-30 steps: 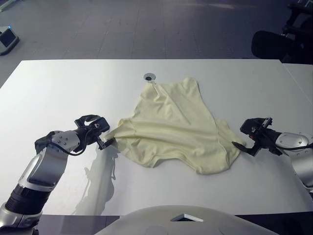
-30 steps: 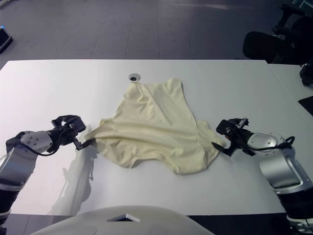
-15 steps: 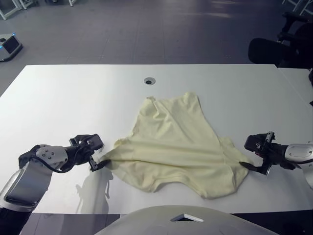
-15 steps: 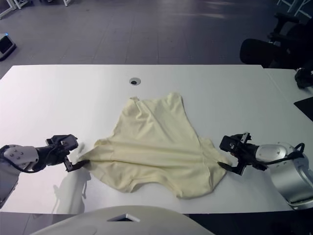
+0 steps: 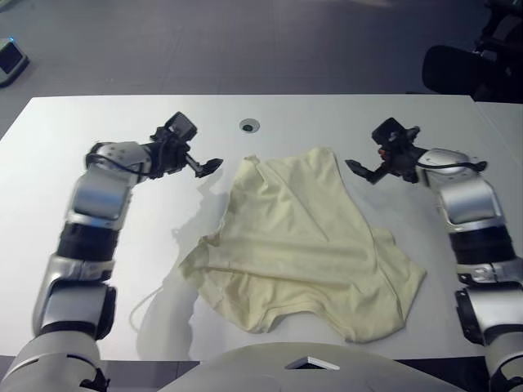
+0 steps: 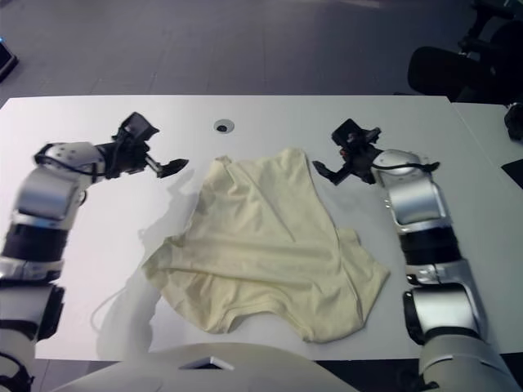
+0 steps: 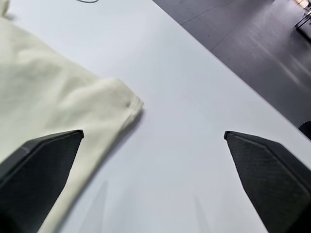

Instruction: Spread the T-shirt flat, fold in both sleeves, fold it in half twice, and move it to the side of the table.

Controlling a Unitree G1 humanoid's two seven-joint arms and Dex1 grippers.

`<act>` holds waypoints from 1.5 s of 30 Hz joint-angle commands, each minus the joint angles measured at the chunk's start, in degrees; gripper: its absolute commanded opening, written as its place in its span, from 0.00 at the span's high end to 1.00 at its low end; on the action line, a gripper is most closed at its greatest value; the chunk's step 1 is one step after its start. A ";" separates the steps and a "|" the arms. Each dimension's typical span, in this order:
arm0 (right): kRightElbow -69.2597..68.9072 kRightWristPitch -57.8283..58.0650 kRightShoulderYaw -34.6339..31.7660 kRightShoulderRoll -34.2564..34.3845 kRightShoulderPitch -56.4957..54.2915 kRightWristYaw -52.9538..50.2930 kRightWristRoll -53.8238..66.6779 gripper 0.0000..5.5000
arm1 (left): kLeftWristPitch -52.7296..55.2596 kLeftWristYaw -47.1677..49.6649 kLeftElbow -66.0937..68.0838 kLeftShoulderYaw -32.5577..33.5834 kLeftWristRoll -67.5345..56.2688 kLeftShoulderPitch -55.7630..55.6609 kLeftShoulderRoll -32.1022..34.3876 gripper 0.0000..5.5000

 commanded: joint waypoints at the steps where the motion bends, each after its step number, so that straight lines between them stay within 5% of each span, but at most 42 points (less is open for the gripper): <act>1: 27.27 -12.64 2.44 10.06 -14.48 -7.04 -4.47 0.02 | -14.81 7.75 35.58 -1.92 5.36 -17.89 -13.02 0.02; 13: 50.28 -26.53 1.29 16.65 -22.13 -15.15 -7.46 0.02 | -26.99 14.20 57.90 -2.65 11.39 -24.73 -20.84 0.02; 36: 56.67 -30.01 1.38 16.62 -20.08 -17.06 -12.09 0.02 | -27.87 12.89 59.95 -0.71 16.52 -21.44 -18.67 0.02; 45: 57.46 -28.57 2.21 15.48 -18.08 -18.27 -13.72 0.02 | -27.21 21.16 60.26 1.64 16.34 -20.22 -17.67 0.02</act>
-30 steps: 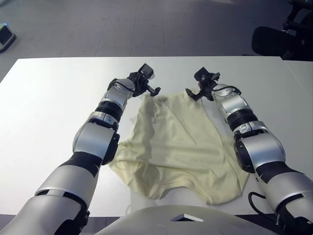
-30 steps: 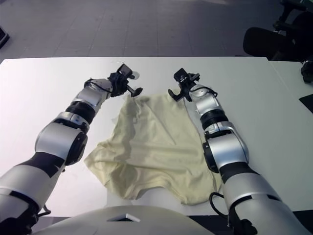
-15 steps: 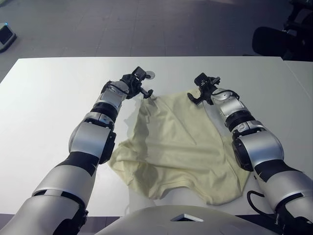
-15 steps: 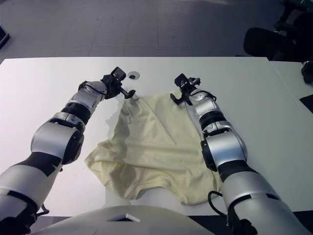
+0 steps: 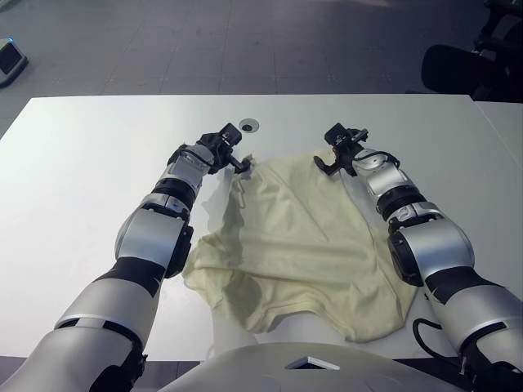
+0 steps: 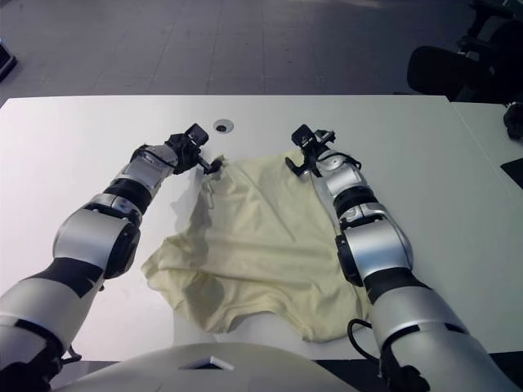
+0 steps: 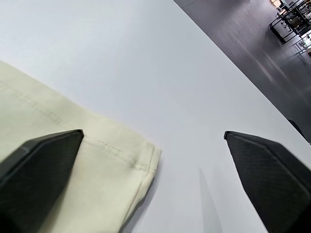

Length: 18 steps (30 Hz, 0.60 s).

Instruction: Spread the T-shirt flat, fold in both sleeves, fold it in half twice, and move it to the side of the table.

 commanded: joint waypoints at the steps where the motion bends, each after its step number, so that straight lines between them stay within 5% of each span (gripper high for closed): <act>1: 1.54 2.11 0.37 -1.73 3.05 -0.84 -1.59 0.02 | 1.18 3.12 0.48 1.94 -0.35 1.74 1.03 0.02; 18: -0.72 -1.67 -7.25 -2.86 -1.93 -10.02 3.66 0.02 | 1.39 9.15 0.56 10.62 -4.82 -0.14 0.25 0.02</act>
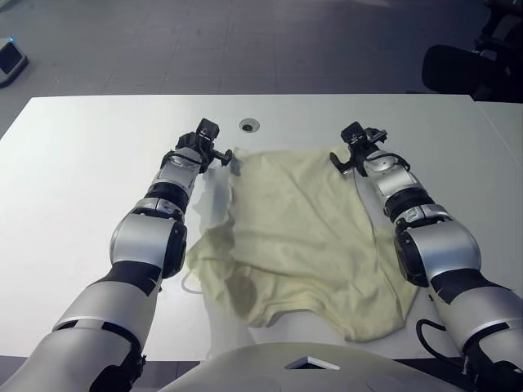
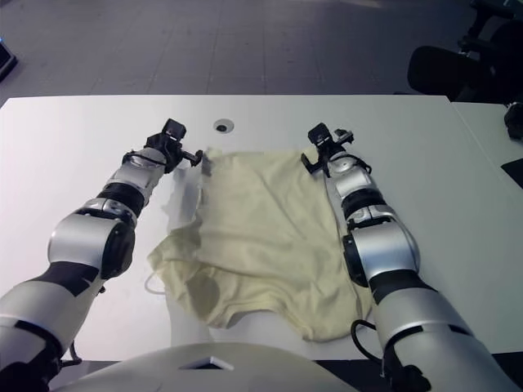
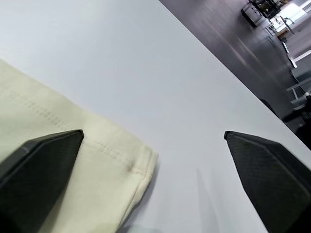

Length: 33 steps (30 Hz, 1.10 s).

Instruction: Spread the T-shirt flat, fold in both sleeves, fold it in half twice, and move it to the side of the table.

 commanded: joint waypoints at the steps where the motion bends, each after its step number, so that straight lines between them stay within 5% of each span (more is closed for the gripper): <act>1: -1.87 -2.61 -4.22 -0.96 -3.18 -2.29 3.08 0.02 | -0.10 0.04 0.54 1.58 -0.86 -1.86 -0.70 0.02; 8: -10.35 -3.20 -8.65 -3.45 -3.18 -2.24 6.24 0.02 | -1.52 -6.36 -0.75 3.14 -2.38 -4.74 -0.39 0.02; 16: -37.50 8.56 -9.94 -4.32 8.45 0.77 8.79 0.02 | -1.54 -13.28 0.37 -4.84 4.68 -2.16 -0.99 0.02; 22: -51.01 16.38 -10.09 -3.90 12.28 0.75 9.09 0.02 | -1.50 -8.83 1.12 -8.26 8.47 -0.25 -1.27 0.02; 33: -61.43 24.83 -7.91 -3.31 15.93 3.07 9.18 0.02 | -4.12 -0.16 1.96 -4.24 6.72 -2.29 2.02 0.02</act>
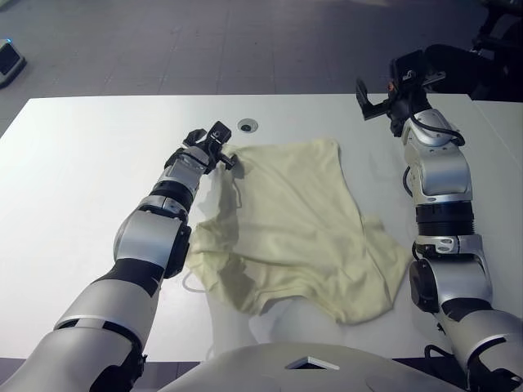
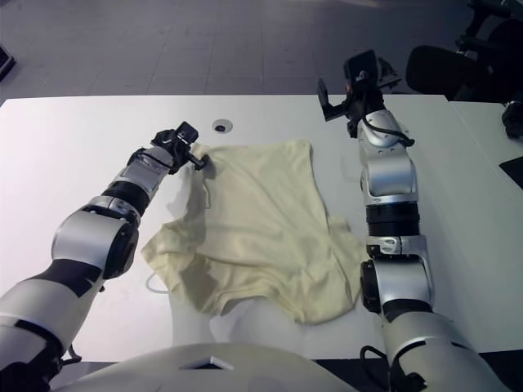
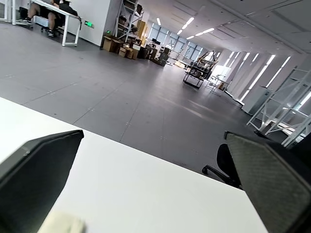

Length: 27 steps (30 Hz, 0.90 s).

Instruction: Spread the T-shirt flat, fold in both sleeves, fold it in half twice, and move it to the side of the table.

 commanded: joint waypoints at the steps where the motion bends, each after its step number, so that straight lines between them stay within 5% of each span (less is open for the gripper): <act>1: -2.91 3.08 1.15 0.93 1.97 1.43 0.35 0.02 | -2.33 0.16 0.35 1.95 -0.76 -1.92 1.78 0.02; 10: -15.54 10.42 0.73 1.51 7.88 2.69 1.59 0.02 | -7.17 -9.43 -7.06 10.60 -10.16 -3.14 7.14 0.02; 16: -44.56 26.86 -10.09 4.16 26.57 2.28 8.69 0.02 | 29.00 -16.92 -79.64 18.98 -24.27 38.47 13.60 0.02; 19: -56.86 32.79 -15.45 4.27 37.95 4.29 11.18 0.02 | 44.84 -16.16 -102.93 22.85 -32.50 51.66 14.24 0.02; 27: -62.76 28.75 -16.15 -10.13 55.71 18.11 12.52 0.02 | 48.98 -29.48 -115.62 22.43 -47.56 57.18 26.54 0.02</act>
